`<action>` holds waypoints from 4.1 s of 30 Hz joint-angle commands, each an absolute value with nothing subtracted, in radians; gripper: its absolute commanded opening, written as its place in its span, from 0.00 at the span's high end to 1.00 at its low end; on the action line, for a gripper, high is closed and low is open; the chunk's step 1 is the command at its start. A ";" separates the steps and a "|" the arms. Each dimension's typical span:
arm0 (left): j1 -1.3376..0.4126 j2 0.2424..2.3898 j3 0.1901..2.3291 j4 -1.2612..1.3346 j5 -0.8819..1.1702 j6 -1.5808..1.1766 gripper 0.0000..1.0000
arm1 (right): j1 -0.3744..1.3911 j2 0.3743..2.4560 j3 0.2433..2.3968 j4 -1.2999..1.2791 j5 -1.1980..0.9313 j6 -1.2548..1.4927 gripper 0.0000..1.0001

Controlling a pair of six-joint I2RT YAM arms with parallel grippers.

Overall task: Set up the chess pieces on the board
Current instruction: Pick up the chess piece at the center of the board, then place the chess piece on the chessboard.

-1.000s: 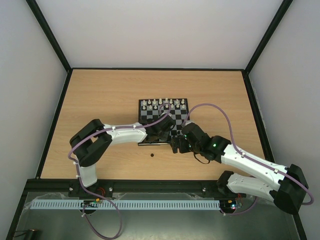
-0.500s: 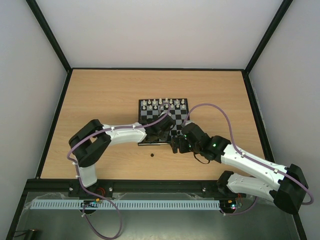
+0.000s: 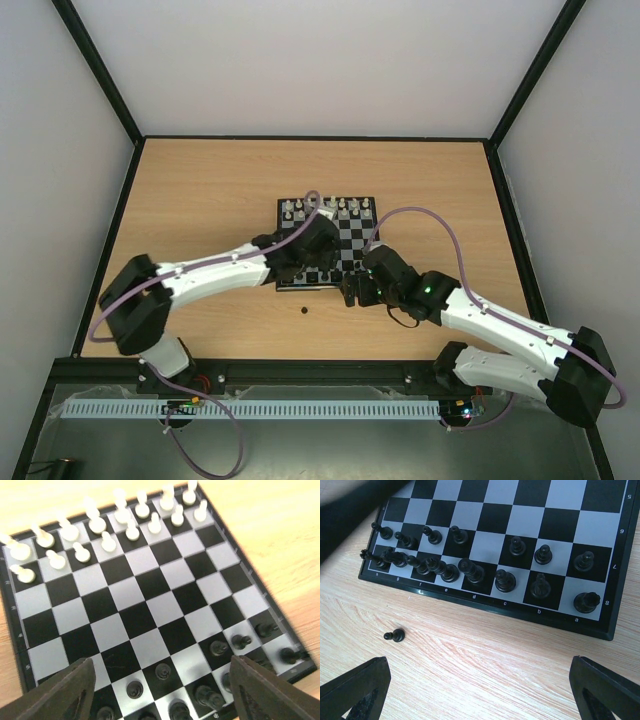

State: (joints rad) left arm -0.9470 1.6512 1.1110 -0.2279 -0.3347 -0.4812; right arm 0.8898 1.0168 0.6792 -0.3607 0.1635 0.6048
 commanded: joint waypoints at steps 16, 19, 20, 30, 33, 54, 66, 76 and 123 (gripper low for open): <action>-0.953 0.963 0.797 -0.452 -0.397 -0.666 0.01 | 0.986 1.159 0.726 -0.320 0.069 0.683 0.04; -0.953 0.897 0.767 -0.481 -0.399 -0.685 0.00 | 1.046 1.224 0.756 -0.304 0.097 0.704 0.09; -0.953 0.879 0.760 -0.486 -0.396 -0.687 0.00 | 1.065 1.245 0.766 -0.299 0.106 0.708 0.12; -0.955 0.781 0.735 -0.517 -0.384 -0.702 0.00 | 1.217 1.498 0.912 -0.330 0.222 0.742 0.51; -0.954 0.756 0.730 -0.513 -0.371 -0.707 0.00 | 1.242 1.554 0.951 -0.343 0.240 0.742 0.56; -0.955 0.734 0.724 -0.525 -0.369 -0.724 0.00 | 1.249 1.737 1.069 -0.380 0.304 0.724 0.76; -0.954 0.748 0.732 -0.523 -0.373 -0.719 0.00 | 1.231 1.767 1.071 -0.370 0.303 0.708 0.77; -0.954 0.761 0.746 -0.522 -0.373 -0.716 0.00 | 1.206 1.771 1.065 -0.352 0.291 0.687 0.84; -0.953 0.872 0.783 -0.486 -0.396 -0.675 0.01 | 0.821 1.580 1.077 -0.428 0.228 0.515 0.96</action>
State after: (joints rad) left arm -0.9504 0.8742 0.7597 -0.4885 -0.3779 -0.6895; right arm 0.8246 1.5387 1.0412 -0.4168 0.2501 0.5434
